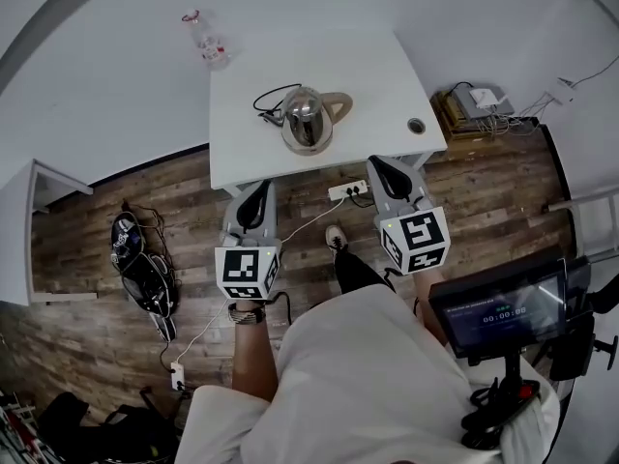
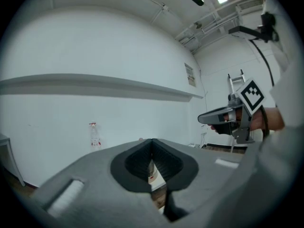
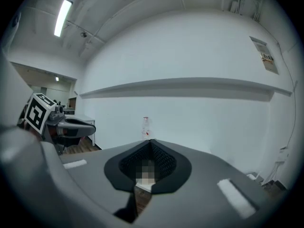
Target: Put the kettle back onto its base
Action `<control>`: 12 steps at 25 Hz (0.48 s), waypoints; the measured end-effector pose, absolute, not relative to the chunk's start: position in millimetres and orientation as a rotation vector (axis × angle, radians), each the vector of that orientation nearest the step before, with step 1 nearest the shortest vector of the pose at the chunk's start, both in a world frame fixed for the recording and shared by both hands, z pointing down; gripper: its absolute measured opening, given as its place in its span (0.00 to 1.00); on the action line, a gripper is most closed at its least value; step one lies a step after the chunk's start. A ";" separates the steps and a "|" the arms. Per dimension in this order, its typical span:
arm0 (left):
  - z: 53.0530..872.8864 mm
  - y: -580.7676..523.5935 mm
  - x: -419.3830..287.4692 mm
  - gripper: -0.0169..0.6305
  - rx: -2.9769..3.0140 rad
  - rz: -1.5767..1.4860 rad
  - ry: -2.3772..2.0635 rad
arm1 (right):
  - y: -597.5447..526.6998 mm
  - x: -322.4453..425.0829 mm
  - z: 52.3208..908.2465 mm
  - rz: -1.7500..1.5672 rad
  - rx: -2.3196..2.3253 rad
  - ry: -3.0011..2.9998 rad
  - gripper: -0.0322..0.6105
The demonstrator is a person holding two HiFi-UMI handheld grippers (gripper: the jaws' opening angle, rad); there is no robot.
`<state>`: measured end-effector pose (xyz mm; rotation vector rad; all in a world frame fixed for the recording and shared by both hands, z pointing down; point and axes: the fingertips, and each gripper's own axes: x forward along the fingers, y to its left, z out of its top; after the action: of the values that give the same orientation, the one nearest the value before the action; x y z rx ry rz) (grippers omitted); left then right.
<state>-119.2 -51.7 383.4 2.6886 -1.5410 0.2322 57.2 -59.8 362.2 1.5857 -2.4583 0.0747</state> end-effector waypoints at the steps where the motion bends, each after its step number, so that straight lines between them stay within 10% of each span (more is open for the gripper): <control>1: 375.3 -31.9 -121.9 0.03 2.713 0.235 -1.553 | -40.0 51.0 353.3 0.036 1.580 -2.467 0.05; 12: 312.5 24.9 -113.4 0.03 2.892 0.238 -1.601 | 18.8 45.9 301.5 -0.092 1.609 -2.502 0.05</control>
<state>-113.4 24.9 312.5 2.8924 -1.6011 0.2376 45.9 18.8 301.5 1.6088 -2.5025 -0.0915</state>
